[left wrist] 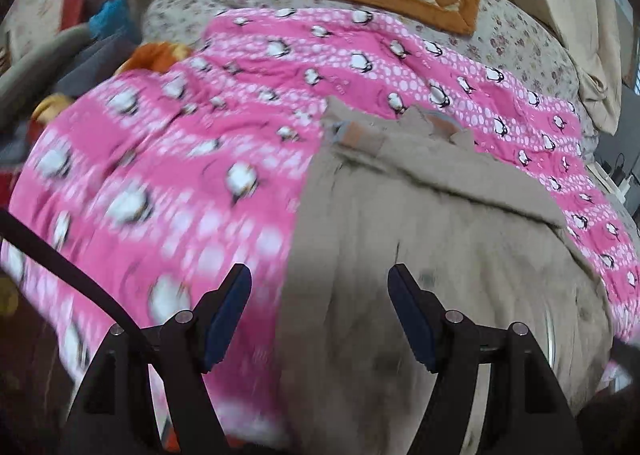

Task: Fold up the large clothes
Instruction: 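Grasp the jacket hem with both tools and lift it up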

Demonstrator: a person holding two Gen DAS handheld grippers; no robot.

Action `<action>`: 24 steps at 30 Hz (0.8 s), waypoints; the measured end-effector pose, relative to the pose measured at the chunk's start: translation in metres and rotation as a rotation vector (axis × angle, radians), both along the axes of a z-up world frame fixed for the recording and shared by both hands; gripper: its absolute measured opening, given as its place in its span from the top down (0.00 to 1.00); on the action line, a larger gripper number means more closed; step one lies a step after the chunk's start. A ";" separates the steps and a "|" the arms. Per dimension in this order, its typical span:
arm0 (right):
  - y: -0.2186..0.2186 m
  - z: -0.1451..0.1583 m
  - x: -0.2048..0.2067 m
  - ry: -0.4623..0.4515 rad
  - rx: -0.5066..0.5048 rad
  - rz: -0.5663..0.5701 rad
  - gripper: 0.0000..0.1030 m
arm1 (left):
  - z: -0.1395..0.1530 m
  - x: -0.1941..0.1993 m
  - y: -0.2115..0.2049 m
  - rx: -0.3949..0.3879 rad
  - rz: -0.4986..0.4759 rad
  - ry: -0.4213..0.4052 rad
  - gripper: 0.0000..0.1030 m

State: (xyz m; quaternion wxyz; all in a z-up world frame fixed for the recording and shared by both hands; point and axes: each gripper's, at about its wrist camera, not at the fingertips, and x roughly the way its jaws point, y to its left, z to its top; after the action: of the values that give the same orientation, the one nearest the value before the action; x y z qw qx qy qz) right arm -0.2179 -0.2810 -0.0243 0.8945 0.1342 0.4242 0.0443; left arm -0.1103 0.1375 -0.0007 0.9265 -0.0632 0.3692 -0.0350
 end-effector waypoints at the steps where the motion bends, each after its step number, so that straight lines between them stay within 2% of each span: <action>1: 0.007 -0.009 -0.004 0.038 0.002 0.031 0.21 | -0.006 -0.013 0.004 -0.011 0.007 0.006 0.49; 3: 0.018 -0.012 -0.013 0.030 -0.047 0.090 0.21 | -0.022 -0.035 0.009 -0.037 0.025 0.054 0.49; 5: 0.023 -0.019 -0.020 0.051 -0.094 0.103 0.21 | -0.031 -0.044 0.009 -0.064 0.013 0.108 0.49; 8: 0.021 -0.038 -0.015 0.141 -0.019 0.122 0.21 | -0.038 -0.053 0.007 -0.079 -0.004 0.128 0.49; 10: 0.026 -0.042 -0.012 0.157 0.004 0.164 0.22 | -0.044 -0.053 0.004 -0.114 -0.039 0.153 0.49; 11: 0.030 -0.043 -0.012 0.159 0.007 0.187 0.26 | -0.046 -0.053 0.002 -0.127 -0.051 0.168 0.49; 12: 0.037 -0.041 -0.013 0.160 0.003 0.221 0.33 | -0.049 -0.054 0.001 -0.138 -0.062 0.181 0.51; 13: 0.039 -0.041 -0.017 0.158 -0.005 0.233 0.39 | -0.052 -0.054 0.000 -0.149 -0.076 0.195 0.64; 14: 0.042 -0.040 -0.019 0.158 -0.024 0.237 0.72 | -0.054 -0.054 -0.003 -0.144 -0.094 0.210 0.87; 15: 0.041 -0.039 -0.021 0.159 -0.029 0.230 0.86 | -0.055 -0.054 -0.006 -0.116 -0.100 0.220 0.95; 16: 0.039 -0.037 -0.023 0.152 -0.023 0.217 0.87 | -0.056 -0.055 -0.009 -0.086 -0.100 0.217 1.00; 18: 0.039 -0.032 -0.029 0.126 -0.022 0.207 0.89 | -0.055 -0.057 -0.009 -0.092 -0.110 0.213 1.00; 21: 0.038 -0.031 -0.029 0.124 -0.024 0.202 0.88 | -0.054 -0.059 -0.006 -0.100 -0.109 0.212 1.00; 22: 0.040 -0.032 -0.026 0.137 -0.025 0.199 0.85 | -0.056 -0.059 -0.006 -0.101 -0.100 0.220 0.97; 23: 0.041 -0.034 -0.024 0.147 -0.024 0.197 0.77 | -0.061 -0.059 -0.006 -0.102 -0.088 0.238 0.86; 24: 0.044 -0.036 -0.022 0.160 -0.022 0.194 0.70 | -0.067 -0.057 -0.006 -0.102 -0.076 0.265 0.82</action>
State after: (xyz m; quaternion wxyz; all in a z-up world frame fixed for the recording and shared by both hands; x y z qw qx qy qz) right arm -0.2398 -0.2373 -0.0606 0.8508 0.0855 0.5055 0.1153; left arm -0.1678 0.1320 -0.0677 0.8631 -0.1002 0.4883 -0.0804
